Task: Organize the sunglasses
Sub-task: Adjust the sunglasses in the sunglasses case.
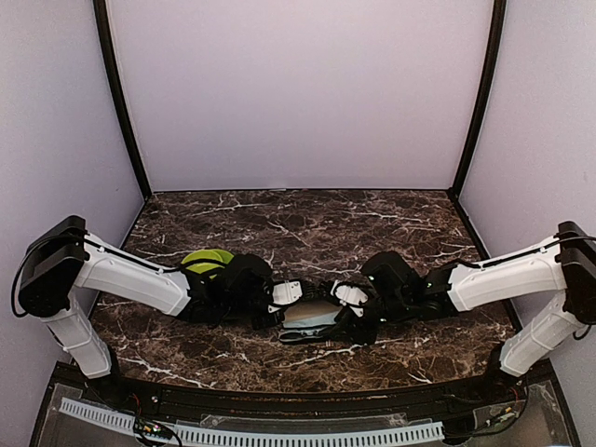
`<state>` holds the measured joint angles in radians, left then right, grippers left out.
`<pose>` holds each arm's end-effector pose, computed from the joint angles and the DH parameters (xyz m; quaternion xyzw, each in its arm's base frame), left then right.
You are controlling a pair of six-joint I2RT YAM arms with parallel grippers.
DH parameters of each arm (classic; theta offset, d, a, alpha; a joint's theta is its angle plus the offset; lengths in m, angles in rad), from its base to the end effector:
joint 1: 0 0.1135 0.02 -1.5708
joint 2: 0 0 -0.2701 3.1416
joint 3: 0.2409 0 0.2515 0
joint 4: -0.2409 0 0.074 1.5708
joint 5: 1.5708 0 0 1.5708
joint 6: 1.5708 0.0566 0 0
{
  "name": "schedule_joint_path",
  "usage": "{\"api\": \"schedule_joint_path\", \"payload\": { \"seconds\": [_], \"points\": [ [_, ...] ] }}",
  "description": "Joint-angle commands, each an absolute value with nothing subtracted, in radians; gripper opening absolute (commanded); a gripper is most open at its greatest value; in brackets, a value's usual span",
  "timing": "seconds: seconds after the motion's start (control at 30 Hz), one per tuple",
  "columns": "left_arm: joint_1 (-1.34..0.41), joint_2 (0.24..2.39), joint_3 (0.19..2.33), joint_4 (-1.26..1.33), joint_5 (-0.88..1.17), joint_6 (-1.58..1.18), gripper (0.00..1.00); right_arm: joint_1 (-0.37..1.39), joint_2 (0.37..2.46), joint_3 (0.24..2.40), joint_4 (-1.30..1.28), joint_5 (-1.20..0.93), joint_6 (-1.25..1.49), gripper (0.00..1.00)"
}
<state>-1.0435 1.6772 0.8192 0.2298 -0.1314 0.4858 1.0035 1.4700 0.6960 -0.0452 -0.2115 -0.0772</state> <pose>0.1871 -0.3066 0.1601 0.5940 0.6622 -0.0685 0.4517 0.1500 0.2575 0.1599 -0.5091 0.7733 0.2509 0.2827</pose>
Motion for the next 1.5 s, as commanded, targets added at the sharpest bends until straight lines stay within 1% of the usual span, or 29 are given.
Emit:
{"api": "schedule_joint_path", "payload": {
  "seconds": [0.0, 0.17, 0.43, 0.5, 0.67, 0.87, 1.17, 1.47],
  "points": [
    [-1.052, 1.674, 0.834, 0.216, -0.104, 0.486, 0.00, 0.988, 1.468, 0.729, -0.013, -0.225, -0.079, 0.42],
    [-1.052, 1.671, 0.829, 0.220, -0.105, 0.500, 0.00, 0.979, 1.468, 0.736, -0.016, -0.233, -0.075, 0.42],
    [-1.053, 1.662, 0.815, 0.232, -0.097, 0.512, 0.00, 0.965, 1.475, 0.739, -0.017, -0.234, -0.071, 0.51],
    [-1.054, 1.662, 0.815, 0.232, -0.094, 0.512, 0.00, 0.964, 1.477, 0.740, -0.017, -0.235, -0.070, 0.50],
    [-1.054, 1.662, 0.817, 0.233, -0.092, 0.512, 0.00, 0.956, 1.488, 0.746, -0.016, -0.241, -0.069, 0.44],
    [-1.054, 1.664, 0.817, 0.233, -0.089, 0.515, 0.00, 0.948, 1.502, 0.758, -0.019, -0.233, -0.059, 0.42],
    [-1.054, 1.664, 0.812, 0.242, -0.093, 0.523, 0.00, 0.932, 1.529, 0.783, -0.038, -0.219, -0.044, 0.42],
    [-1.054, 1.656, 0.800, 0.259, -0.100, 0.525, 0.00, 0.916, 1.542, 0.796, -0.053, -0.193, -0.022, 0.46]
  ]
}}
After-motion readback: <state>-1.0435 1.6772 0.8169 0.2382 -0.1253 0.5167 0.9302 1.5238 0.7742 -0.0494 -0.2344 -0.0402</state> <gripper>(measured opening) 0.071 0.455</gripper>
